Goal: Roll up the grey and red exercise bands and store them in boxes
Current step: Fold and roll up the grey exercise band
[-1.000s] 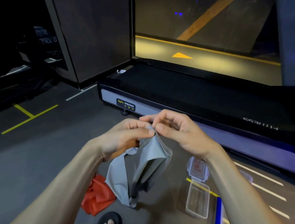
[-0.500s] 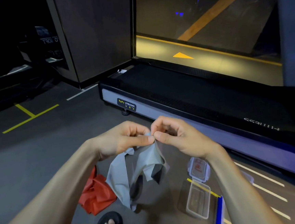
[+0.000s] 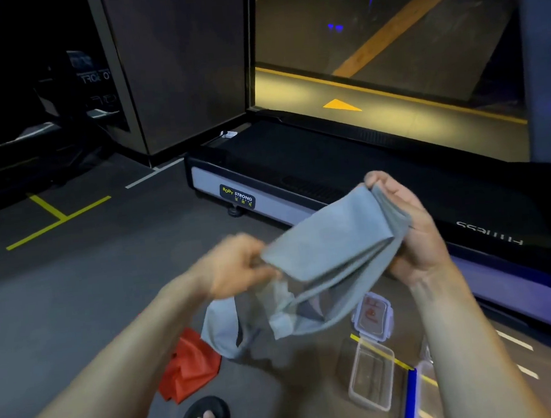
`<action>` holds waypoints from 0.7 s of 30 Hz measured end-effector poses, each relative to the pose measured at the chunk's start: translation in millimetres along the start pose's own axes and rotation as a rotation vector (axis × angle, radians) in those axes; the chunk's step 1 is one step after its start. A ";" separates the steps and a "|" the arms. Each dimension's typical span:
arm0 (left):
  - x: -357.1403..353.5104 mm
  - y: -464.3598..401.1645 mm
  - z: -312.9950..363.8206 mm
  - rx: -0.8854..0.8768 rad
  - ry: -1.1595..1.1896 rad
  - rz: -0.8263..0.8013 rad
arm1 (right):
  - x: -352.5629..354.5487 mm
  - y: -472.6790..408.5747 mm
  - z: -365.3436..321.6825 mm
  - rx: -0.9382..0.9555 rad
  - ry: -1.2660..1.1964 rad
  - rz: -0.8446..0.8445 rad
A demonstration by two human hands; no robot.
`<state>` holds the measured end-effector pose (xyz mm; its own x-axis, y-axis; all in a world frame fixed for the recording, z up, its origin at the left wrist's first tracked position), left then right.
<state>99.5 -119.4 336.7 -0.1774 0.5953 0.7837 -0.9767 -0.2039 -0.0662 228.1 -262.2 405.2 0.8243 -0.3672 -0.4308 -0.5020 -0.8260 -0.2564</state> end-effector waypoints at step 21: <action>-18.1 3.2 -12.2 -0.013 0.330 -0.087 | 13.2 5.8 -13.4 0.058 -0.290 -0.032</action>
<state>98.1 -121.3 314.7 -0.1209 0.8299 0.5447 -0.9910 -0.1331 -0.0172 239.5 -277.6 409.6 0.7353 -0.1969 -0.6485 -0.4975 -0.8067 -0.3191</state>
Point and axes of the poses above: each hand's wrist, its own y-axis away from the middle knuckle, its own x-axis out of the back of the hand, z = x × y, the point moved 9 cm from there along -y, towards the middle knuckle, and after that the axes turned 2 degrees about -z, right-handed, at the moved point
